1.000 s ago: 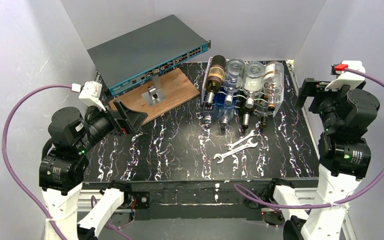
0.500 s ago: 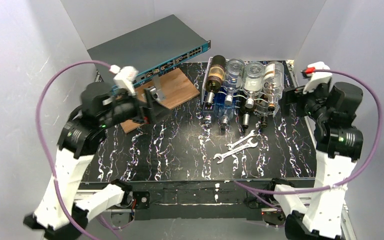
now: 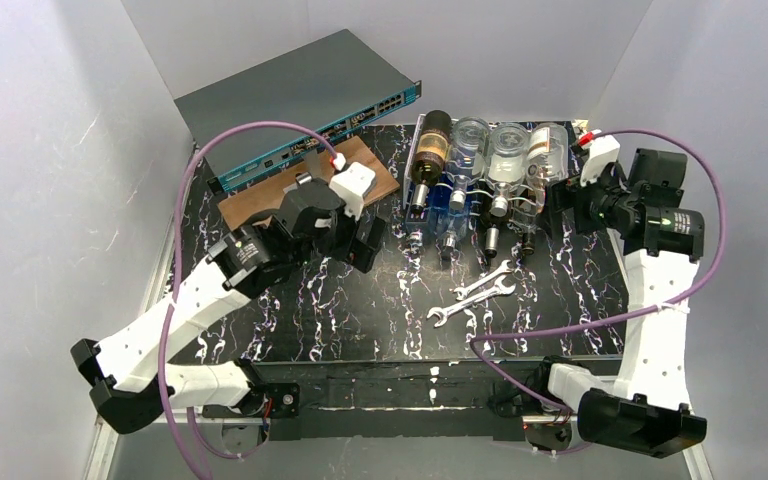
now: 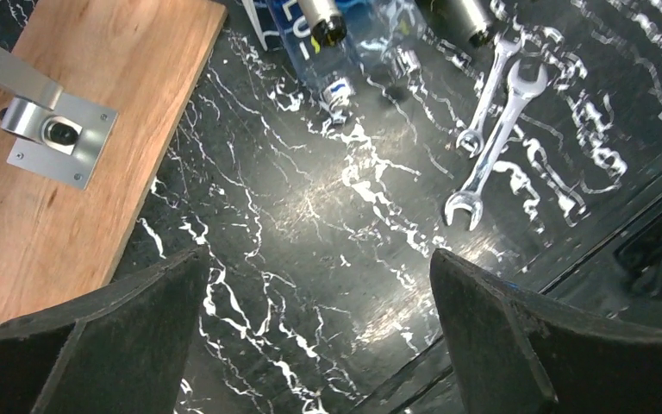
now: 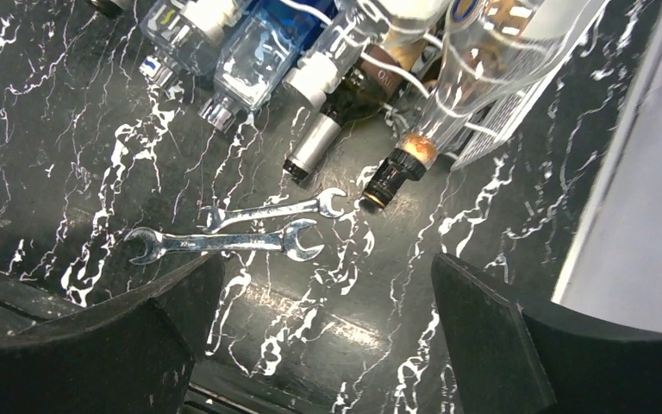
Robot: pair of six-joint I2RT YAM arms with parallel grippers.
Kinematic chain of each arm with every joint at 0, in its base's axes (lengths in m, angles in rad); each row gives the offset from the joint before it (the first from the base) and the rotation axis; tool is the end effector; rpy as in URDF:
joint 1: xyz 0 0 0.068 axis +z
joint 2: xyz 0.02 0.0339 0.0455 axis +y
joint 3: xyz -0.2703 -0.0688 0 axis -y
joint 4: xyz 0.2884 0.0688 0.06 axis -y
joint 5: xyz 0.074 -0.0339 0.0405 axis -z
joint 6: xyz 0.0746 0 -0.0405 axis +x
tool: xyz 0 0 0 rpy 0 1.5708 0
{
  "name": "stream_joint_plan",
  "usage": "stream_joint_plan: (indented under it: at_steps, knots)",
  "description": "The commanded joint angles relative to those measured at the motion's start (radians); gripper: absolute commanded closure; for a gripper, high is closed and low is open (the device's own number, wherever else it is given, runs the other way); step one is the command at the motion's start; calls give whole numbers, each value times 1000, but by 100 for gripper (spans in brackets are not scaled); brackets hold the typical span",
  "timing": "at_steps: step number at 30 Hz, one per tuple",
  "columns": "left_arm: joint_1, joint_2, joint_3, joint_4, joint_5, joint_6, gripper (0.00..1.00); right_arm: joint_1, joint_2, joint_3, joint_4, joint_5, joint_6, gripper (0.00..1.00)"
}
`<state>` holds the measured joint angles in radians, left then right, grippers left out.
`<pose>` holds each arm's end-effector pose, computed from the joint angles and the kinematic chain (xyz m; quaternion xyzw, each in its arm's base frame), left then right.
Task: Take the wine bottle off the wine rack
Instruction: Pick up the wine bottle from the wine rack.
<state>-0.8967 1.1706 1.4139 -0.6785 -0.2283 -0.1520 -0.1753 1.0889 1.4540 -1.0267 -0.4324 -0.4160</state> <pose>0.2086 -0.2341 0.4283 0.2477 0.8025 -0.1844 0.5106 0.2561 -0.0136 0.4250 -0.1989 0.8599 0.0594 0.4664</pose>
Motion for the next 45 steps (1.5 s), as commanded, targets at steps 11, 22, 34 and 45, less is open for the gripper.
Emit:
stream_joint_plan:
  at_steps: [11, 22, 34, 45]
  knots:
    - [-2, -236, -422, 423, 73, 208, 1, -77, 79, -225, 410, 39, 295, 0]
    - [0, -317, -519, 492, 76, 219, 1, -90, 194, -286, 551, 58, 317, 11]
    - [1, -340, -582, 559, 84, 245, 1, -5, 274, -334, 676, 188, 401, 20]
    - [1, -353, -592, 561, 47, 271, 1, 34, 332, -334, 717, 305, 512, 31]
